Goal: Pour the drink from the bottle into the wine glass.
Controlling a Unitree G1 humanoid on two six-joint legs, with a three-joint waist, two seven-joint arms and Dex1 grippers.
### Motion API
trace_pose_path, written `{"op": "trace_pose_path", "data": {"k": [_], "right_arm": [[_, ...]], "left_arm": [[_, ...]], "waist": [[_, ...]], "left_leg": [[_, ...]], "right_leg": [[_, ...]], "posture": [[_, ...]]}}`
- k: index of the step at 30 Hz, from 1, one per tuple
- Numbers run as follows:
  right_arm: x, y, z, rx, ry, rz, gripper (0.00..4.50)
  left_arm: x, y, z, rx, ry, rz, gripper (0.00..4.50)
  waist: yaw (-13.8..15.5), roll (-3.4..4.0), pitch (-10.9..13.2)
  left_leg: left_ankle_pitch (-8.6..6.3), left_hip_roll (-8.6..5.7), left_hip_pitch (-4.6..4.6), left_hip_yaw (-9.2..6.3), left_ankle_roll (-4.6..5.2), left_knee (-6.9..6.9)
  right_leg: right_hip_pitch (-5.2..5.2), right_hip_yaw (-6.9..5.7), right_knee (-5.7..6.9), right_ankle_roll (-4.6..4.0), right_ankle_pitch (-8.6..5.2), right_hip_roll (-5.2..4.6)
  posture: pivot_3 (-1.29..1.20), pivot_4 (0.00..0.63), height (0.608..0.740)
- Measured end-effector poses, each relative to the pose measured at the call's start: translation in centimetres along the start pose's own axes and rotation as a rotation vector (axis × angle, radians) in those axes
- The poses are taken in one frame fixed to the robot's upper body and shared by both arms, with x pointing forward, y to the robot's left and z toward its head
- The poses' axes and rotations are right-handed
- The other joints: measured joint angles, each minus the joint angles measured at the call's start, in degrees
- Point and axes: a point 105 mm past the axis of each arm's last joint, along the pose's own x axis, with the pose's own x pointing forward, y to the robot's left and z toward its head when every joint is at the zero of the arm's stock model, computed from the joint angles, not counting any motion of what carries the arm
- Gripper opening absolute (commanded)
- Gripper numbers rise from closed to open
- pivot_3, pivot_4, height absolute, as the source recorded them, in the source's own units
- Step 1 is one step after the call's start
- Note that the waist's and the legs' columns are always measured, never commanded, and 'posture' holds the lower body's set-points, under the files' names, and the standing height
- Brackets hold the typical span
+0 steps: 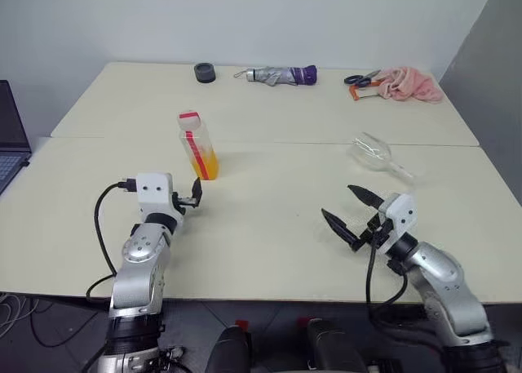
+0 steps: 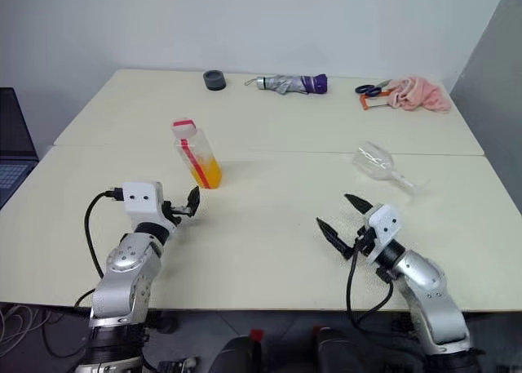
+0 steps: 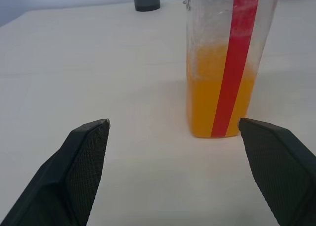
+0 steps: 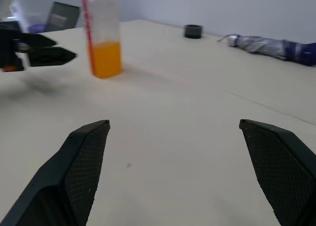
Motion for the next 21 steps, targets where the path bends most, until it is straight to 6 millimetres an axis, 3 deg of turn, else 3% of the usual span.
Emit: {"op": "trace_pose_path", "data": {"k": [7, 21], "right_arm": [[-0.5, 2.6, 0.3, 0.065, 0.109, 0.284, 4.50], [1.6, 1.5, 2.1, -0.003, -0.021, 0.262, 4.50]], "left_arm": [[1.4, -1.2, 2.7, 0.015, -0.041, -0.020, 4.44], [3.1, -2.4, 4.4, -0.007, -0.068, -0.033, 4.44]], "waist": [[-0.05, -0.03, 0.01], [0.02, -0.04, 0.02]], "left_leg": [[0.00, -0.07, -0.01, 0.00, 0.00, 0.00], [0.00, -0.05, -0.03, -0.04, -0.01, 0.01]], "right_leg": [[0.01, 0.00, -0.01, 0.00, 0.00, 0.00], [-0.01, -0.04, 0.00, 0.02, 0.02, 0.00]], "posture": [[0.00, 0.150, 0.740], [0.00, 0.150, 0.740]]}}
